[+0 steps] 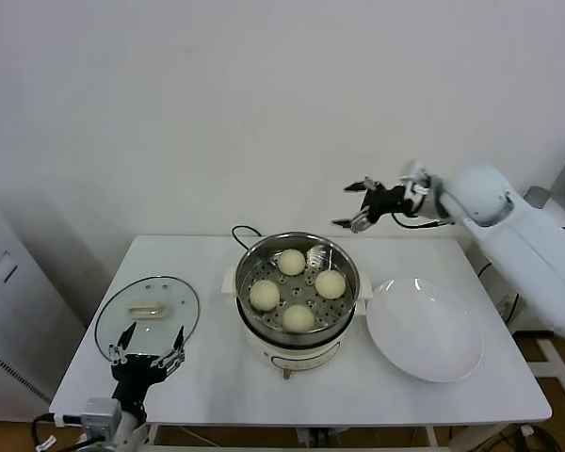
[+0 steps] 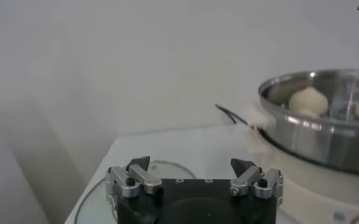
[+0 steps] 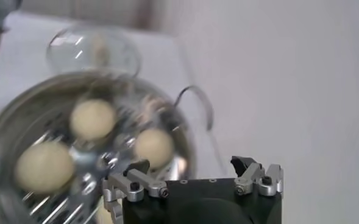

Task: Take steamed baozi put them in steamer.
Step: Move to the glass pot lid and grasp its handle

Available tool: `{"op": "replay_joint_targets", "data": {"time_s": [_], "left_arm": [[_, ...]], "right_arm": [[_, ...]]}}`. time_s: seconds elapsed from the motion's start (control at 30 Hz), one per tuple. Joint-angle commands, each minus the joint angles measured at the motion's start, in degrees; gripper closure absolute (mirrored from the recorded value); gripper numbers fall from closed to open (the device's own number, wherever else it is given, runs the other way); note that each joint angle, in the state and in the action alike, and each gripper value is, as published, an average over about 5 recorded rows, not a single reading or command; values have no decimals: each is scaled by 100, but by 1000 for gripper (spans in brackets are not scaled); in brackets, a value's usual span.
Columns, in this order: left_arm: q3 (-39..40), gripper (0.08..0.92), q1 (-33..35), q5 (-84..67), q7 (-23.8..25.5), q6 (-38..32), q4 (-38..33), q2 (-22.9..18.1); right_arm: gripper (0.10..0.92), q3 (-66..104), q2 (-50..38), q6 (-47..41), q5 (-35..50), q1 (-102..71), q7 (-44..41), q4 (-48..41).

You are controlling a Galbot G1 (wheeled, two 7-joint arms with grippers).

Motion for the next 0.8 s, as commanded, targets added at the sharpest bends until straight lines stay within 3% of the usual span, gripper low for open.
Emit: {"op": "replay_joint_targets", "data": {"time_s": [0.03, 0.23, 0.5, 0.67, 0.8], "left_arm": [[-252, 177, -593, -136, -183, -150, 24, -221], [-527, 177, -1240, 131, -234, -358, 610, -13], [-893, 177, -1581, 2774, -287, -1055, 1498, 280], [-830, 177, -1675, 5423, -719, -1667, 2249, 1117], [-507, 177, -1513, 6466, -1073, -1813, 2667, 1901]], "right_arm": [[203, 3834, 663, 1417, 1009, -3513, 2068, 380], [203, 4696, 1720, 1695, 1191, -5126, 2476, 712], [203, 4747, 2477, 1922, 1041, -5931, 2783, 924], [203, 4743, 2412, 2051, 1092, -6258, 2838, 939], [203, 4721, 2366, 2112, 1112, -6408, 2817, 917]]}}
